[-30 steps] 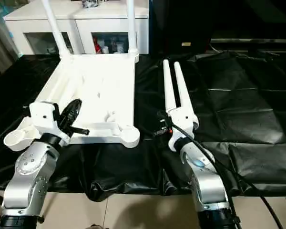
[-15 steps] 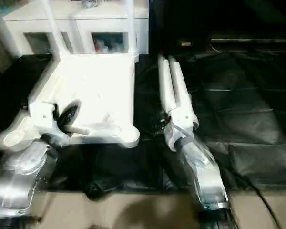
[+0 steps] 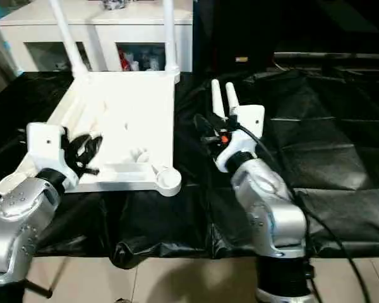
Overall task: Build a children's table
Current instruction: Rotate table base, then move to table
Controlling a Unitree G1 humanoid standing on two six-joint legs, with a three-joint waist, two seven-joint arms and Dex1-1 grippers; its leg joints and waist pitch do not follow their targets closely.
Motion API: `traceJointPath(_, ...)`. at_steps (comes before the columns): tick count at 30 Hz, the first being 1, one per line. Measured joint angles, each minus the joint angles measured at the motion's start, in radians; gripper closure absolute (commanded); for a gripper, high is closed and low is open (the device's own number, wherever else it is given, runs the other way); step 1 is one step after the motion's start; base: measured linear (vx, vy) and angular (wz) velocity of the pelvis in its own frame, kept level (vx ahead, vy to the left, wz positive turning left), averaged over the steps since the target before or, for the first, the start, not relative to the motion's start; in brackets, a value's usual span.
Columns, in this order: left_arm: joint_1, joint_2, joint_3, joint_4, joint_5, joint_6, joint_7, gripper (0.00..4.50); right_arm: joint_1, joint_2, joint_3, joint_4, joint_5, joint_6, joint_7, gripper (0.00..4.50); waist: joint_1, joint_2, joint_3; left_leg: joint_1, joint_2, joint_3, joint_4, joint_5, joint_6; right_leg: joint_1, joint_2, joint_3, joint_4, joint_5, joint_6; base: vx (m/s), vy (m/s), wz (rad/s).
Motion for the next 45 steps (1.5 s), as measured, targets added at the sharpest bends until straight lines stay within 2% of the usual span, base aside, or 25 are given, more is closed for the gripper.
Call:
traceJointPath(2,0.031,-0.011,-0.007,0.017,0.009,-0.054,0.001,2.47,0.007,-0.019,0.0,0.014,-0.012,-0.005,0.011,2.57,-0.002,-0.008,0.002,0.0,0.001,0.0,0.0,0.0,0.0,0.0,0.001,0.0,0.0,0.0,0.0,0.0,0.0,0.0)
traceJointPath(3,0.039,-0.014,-0.008,0.024,0.012,-0.058,0.004,2.43,0.009,-0.025,0.0,0.021,-0.021,-0.007,0.015,2.57,-0.002,-0.012,0.002,0.0,0.001,0.0,0.0,0.0,0.0,-0.001,0.001,0.0,0.0,0.0,0.0,0.0,0.0,0.0)
traceJointPath(4,0.046,-0.024,-0.009,0.024,0.012,-0.057,0.015,2.35,0.009,-0.038,0.004,0.039,-0.036,-0.021,0.019,2.37,-0.001,-0.016,0.001,-0.001,0.002,0.0,0.0,0.0,0.0,-0.001,0.002,0.0,0.0,0.0,0.0,0.0,0.0,0.0)
traceJointPath(6,0.05,-0.034,-0.017,0.02,0.012,-0.055,0.022,2.22,0.011,-0.047,0.013,0.055,-0.049,-0.037,0.019,2.24,0.0,-0.019,0.0,-0.001,0.002,0.0,0.001,0.0,0.0,0.0,0.002,0.0,0.0,0.0,0.0,0.0,0.0,0.0)
traceJointPath(10,0.052,-0.039,-0.021,0.006,0.011,-0.06,0.021,1.99,0.03,-0.049,0.033,0.055,-0.052,-0.053,0.019,1.92,0.005,-0.018,0.0,0.0,0.002,0.0,0.0,0.0,0.0,0.0,0.002,0.0,0.0,0.0,0.0,0.0,0.0,0.0)
traceJointPath(12,0.059,-0.039,-0.021,0.006,0.012,-0.075,0.02,1.7,0.041,-0.049,0.035,0.055,-0.062,-0.064,0.013,1.75,0.005,-0.018,0.0,0.0,0.002,0.0,0.0,0.0,0.0,0.0,0.002,0.0,-0.001,0.0,0.0,0.0,0.0,0.0)
traceJointPath(15,0.062,-0.021,-0.045,0.028,0.083,-0.122,0.045,1.61,0.043,-0.044,0.039,0.055,-0.092,-0.094,-0.013,1.59,0.004,-0.016,0.0,0.0,0.002,-0.001,0.0,0.0,0.0,0.0,0.002,0.0,-0.001,0.0,0.0,0.0,0.0,0.0)
traceJointPath(17,0.062,0.007,-0.073,0.049,0.17,-0.164,0.095,1.59,0.043,-0.04,0.043,0.055,-0.118,-0.111,-0.04,1.55,0.001,-0.015,0.0,0.0,0.002,-0.001,0.0,0.0,0.0,0.0,0.003,0.0,0.0,0.0,0.0,0.0,0.0,0.0)
traceJointPath(18,0.062,0.009,-0.075,0.05,0.181,-0.168,0.1,1.59,0.043,-0.04,0.043,0.055,-0.121,-0.112,-0.045,1.55,0.0,-0.014,-0.001,0.0,0.002,-0.001,0.0,0.0,0.0,0.0,0.003,0.0,0.0,0.0,0.001,0.0,0.0,0.0)
traceJointPath(25,0.031,-0.017,-0.09,0.051,0.139,-0.168,0.06,1.59,0.074,-0.034,0.069,0.046,-0.098,-0.082,-0.009,1.55,-0.001,-0.011,0.0,0.0,0.002,-0.001,0.0,0.0,0.0,0.0,0.004,0.001,0.0,0.001,0.0,0.0,0.0,0.0)
traceJointPath(30,0.03,-0.061,-0.084,0.051,0.106,-0.165,0.069,1.59,0.059,-0.004,0.07,0.05,-0.082,-0.08,-0.012,1.55,-0.006,-0.012,0.0,0.001,0.003,-0.001,0.001,0.0,0.0,0.0,0.004,0.001,0.0,0.001,0.0,0.0,0.0,0.0)
traceJointPath(33,0.034,-0.064,-0.068,0.049,0.099,-0.158,0.079,1.59,0.042,0.004,0.071,0.057,-0.077,-0.071,-0.014,1.55,-0.006,-0.013,0.0,0.006,0.002,-0.001,-0.001,-0.001,0.0,0.002,0.004,0.001,-0.001,0.0,0.001,0.0,0.0,0.0)
traceJointPath(35,0.043,-0.061,-0.066,0.049,0.1,-0.148,0.079,1.59,0.041,0.006,0.075,0.059,-0.077,-0.07,-0.013,1.55,-0.009,-0.012,0.003,0.021,0.003,-0.001,-0.008,-0.004,-0.002,0.018,0.006,-0.002,-0.013,0.0,0.001,0.0,0.0,0.0)
traceJointPath(36,0.046,-0.058,-0.065,0.049,0.1,-0.145,0.079,1.59,0.041,0.006,0.08,0.06,-0.078,-0.07,-0.012,1.55,-0.011,-0.011,0.006,0.033,0.003,-0.001,-0.012,-0.01,-0.002,0.027,0.007,-0.006,-0.024,-0.001,0.001,0.0,0.0,0.0)
traceJointPath(37,0.047,-0.055,-0.062,0.048,0.099,-0.143,0.079,1.59,0.039,0.006,0.086,0.062,-0.078,-0.071,-0.011,1.55,-0.016,-0.008,0.011,0.049,0.003,-0.002,-0.014,-0.018,-0.005,0.043,0.008,-0.014,-0.037,-0.001,0.001,0.0,0.0,0.0)
traceJointPath(38,0.047,-0.054,-0.056,0.048,0.099,-0.142,0.079,1.59,0.039,0.007,0.093,0.063,-0.078,-0.071,-0.011,1.55,-0.021,-0.007,0.013,0.059,0.004,-0.005,-0.015,-0.023,-0.006,0.053,0.007,-0.023,-0.045,-0.001,0.001,0.0,0.0,0.0)
traceJointPath(39,0.047,-0.052,-0.05,0.046,0.099,-0.142,0.079,1.59,0.038,0.006,0.099,0.063,-0.08,-0.074,-0.01,1.55,-0.03,-0.003,0.015,0.067,0.005,-0.013,-0.015,-0.024,-0.009,0.067,0.005,-0.034,-0.053,-0.001,0.001,0.0,0.0,0.0)
traceJointPath(40,0.047,-0.05,-0.046,0.045,0.099,-0.142,0.079,1.59,0.039,0.006,0.106,0.063,-0.086,-0.075,-0.009,1.55,-0.039,-0.002,0.017,0.076,0.005,-0.021,-0.014,-0.033,-0.01,0.079,0.005,-0.039,-0.06,-0.001,0.001,0.061,0.032,-0.22)
traceJointPath(42,0.047,-0.05,-0.046,0.043,0.099,-0.141,0.079,1.59,0.038,0.006,0.108,0.063,-0.089,-0.081,-0.009,1.55,-0.056,-0.004,0.015,0.078,0.003,-0.026,-0.014,-0.04,-0.012,0.085,0.004,-0.039,-0.066,-0.001,0.001,0.067,0.03,-0.22)
traceJointPath(45,0.047,-0.05,-0.051,0.043,0.099,-0.14,0.078,1.59,0.04,-0.001,0.107,0.063,-0.091,-0.082,-0.01,1.55,-0.07,-0.003,0.013,0.072,-0.001,-0.022,-0.016,-0.042,-0.013,0.081,0.005,-0.033,-0.065,-0.001,0.001,0.06,0.017,-0.09)
